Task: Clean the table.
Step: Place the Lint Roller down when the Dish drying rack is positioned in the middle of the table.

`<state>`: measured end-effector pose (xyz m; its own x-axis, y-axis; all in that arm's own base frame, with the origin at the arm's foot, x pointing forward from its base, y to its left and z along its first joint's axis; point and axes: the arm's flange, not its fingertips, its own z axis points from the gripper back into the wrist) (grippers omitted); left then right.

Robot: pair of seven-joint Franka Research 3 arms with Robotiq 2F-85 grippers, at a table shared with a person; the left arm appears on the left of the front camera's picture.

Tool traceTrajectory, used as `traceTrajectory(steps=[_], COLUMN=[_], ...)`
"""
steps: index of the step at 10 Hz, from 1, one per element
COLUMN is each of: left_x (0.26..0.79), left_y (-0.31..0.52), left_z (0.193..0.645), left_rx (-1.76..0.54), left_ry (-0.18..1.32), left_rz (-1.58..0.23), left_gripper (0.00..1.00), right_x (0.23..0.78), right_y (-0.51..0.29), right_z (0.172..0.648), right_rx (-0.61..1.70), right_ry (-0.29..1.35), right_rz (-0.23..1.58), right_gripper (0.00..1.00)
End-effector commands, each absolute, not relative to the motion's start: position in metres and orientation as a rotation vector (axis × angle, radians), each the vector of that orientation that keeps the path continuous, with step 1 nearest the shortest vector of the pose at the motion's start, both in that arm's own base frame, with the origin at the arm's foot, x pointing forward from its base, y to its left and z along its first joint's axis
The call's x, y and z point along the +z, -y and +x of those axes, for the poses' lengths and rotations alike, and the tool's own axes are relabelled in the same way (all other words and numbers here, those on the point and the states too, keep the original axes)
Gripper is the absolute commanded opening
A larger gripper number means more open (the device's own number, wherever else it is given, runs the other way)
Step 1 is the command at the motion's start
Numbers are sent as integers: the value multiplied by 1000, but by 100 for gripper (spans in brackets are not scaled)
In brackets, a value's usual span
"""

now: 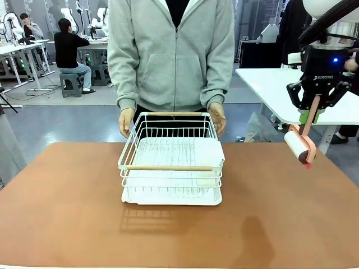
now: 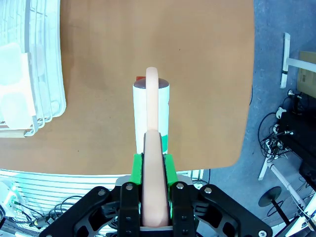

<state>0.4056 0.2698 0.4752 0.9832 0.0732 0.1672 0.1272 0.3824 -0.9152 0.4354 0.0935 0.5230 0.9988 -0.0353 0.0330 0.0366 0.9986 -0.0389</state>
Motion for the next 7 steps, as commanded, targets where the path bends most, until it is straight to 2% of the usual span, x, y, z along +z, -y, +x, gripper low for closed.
traceTrajectory(steps=[1, 7], left_x=[476, 476], left_y=[-270, -270], left_z=[403, 403], left_rx=[-37, -37], left_ry=[194, 194], left_rz=[-1181, -1181], left_gripper=[100, 100], right_x=[525, 525], right_y=[-97, -97], right_z=[435, 435], right_rx=[-64, -64], right_ry=[29, 29], right_rz=[-50, -50], right_gripper=[21, 21])
